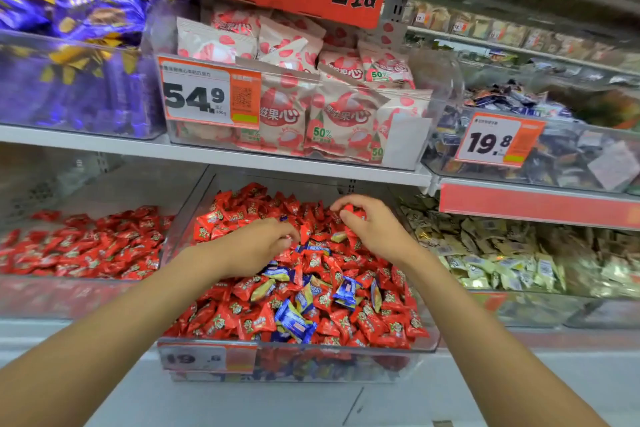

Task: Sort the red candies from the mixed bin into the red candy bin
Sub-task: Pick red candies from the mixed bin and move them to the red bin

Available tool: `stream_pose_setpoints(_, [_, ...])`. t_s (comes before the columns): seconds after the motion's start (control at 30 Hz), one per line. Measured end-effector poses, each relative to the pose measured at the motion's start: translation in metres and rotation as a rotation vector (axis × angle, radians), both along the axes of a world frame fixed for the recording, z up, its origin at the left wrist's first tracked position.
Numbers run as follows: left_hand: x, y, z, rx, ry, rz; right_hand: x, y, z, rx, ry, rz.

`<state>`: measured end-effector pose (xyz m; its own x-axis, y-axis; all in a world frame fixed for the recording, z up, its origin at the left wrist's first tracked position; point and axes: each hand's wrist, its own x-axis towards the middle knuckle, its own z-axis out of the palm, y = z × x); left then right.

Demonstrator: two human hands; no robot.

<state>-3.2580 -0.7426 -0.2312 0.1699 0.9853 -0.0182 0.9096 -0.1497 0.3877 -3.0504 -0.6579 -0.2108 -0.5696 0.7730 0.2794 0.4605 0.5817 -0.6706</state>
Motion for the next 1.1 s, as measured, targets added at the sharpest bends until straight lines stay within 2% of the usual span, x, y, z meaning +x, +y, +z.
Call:
stream_pose_setpoints(0.13, [-0.002, -0.005, -0.001, -0.027, 0.025, -0.016, 0.019, -0.008, -0.003, -0.013, -0.115, -0.008])
stream_pose_setpoints(0.33, [-0.001, -0.008, 0.004, 0.182, -0.086, 0.052, 0.029, -0.021, -0.019, -0.019, -0.298, 0.007])
stream_pose_setpoints(0.4, [0.001, -0.008, 0.006, 0.254, -0.147, 0.051, 0.029, -0.022, -0.017, 0.02, -0.239, -0.009])
stream_pose_setpoints(0.5, [0.012, -0.01, 0.01, 0.285, -0.223, 0.026, 0.033, -0.02, -0.007, 0.021, -0.05, -0.058])
stream_pose_setpoints(0.63, [0.031, -0.005, 0.007, 0.142, -0.133, -0.03, 0.04, -0.017, -0.001, -0.15, 0.119, -0.052])
stream_pose_setpoints(0.77, [0.034, 0.003, -0.003, 0.023, -0.039, -0.006, 0.041, -0.023, 0.0, -0.13, 0.134, -0.048])
stream_pose_setpoints(0.87, [0.032, 0.004, -0.006, 0.039, -0.033, 0.003, 0.042, -0.024, 0.0, -0.027, 0.019, -0.076])
stream_pose_setpoints(0.97, [0.032, 0.004, -0.008, 0.098, -0.042, -0.001, 0.038, -0.026, -0.005, -0.012, -0.137, -0.071])
stream_pose_setpoints(1.1, [0.028, -0.001, -0.005, 0.199, -0.155, 0.027, 0.028, -0.03, -0.016, 0.016, -0.324, -0.062])
